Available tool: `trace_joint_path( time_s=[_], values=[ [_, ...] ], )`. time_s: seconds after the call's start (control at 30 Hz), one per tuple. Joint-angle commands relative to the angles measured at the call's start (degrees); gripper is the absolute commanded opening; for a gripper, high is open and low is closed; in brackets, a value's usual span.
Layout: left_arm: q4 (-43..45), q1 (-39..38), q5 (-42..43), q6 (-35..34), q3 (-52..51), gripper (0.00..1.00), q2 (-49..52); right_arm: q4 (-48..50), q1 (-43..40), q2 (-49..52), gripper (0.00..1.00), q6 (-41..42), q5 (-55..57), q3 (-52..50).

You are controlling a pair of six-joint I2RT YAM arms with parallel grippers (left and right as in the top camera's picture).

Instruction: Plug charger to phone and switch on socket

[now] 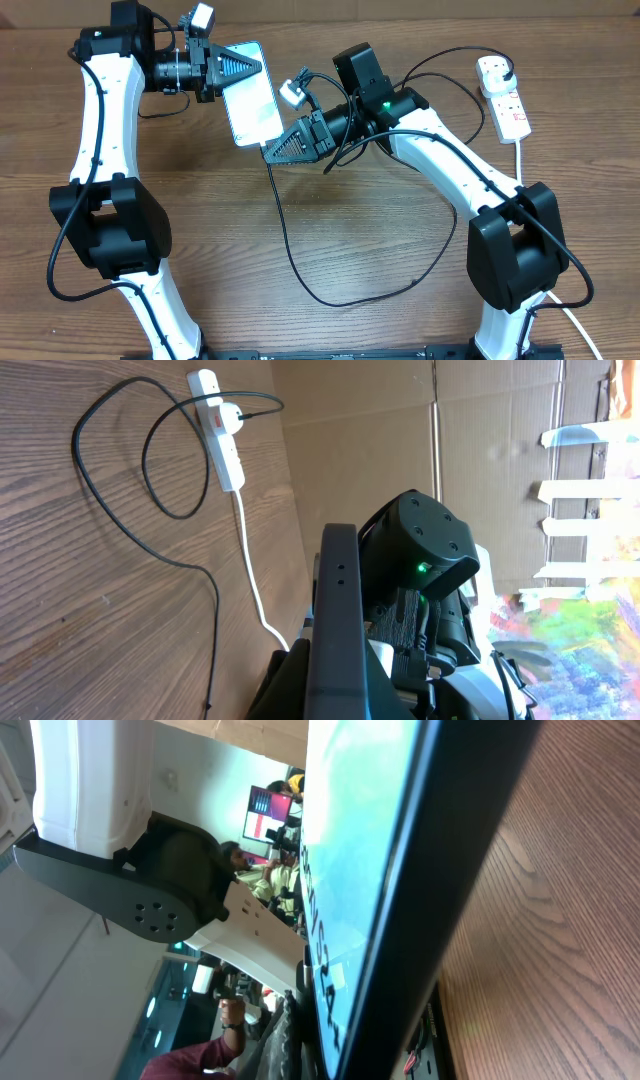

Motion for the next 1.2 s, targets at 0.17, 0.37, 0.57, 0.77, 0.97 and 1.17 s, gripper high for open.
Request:
trace_joint_path(
  time_s=[0.17,0.37,0.57,0.77,0.97,1.17],
  values=[
    [-0.2,0.3,5.2,0.5,1.0,0.04,0.0,0.4,-0.4,0.2,0.04,0.0,0.5,0.0],
    [-0.2,0.3,5.2,0.5,1.0,0.04,0.0,0.4,-0.4,0.2,0.04,0.0,0.4,0.0],
    [-0.5,0.1,4.1,0.5,1.0,0.04,0.0,0.6,-0.4,0.2,0.04,0.0,0.4,0.0],
    [-0.5,-0.3,4.2,0.5,1.0,0.04,0.0,0.7,-0.4,0.2,0.04,0.0,0.5,0.0],
    [-0.4,-0.6,4.2,0.5,1.0,0.04,0.0,0.8,-0.4,0.2,0.04,0.0,0.5,0.0],
    [-0.4,-0.6,4.4,0.5,1.0,0.04,0.0,0.8,-0.4,0.2,0.04,0.0,0.5,0.0]
  ],
)
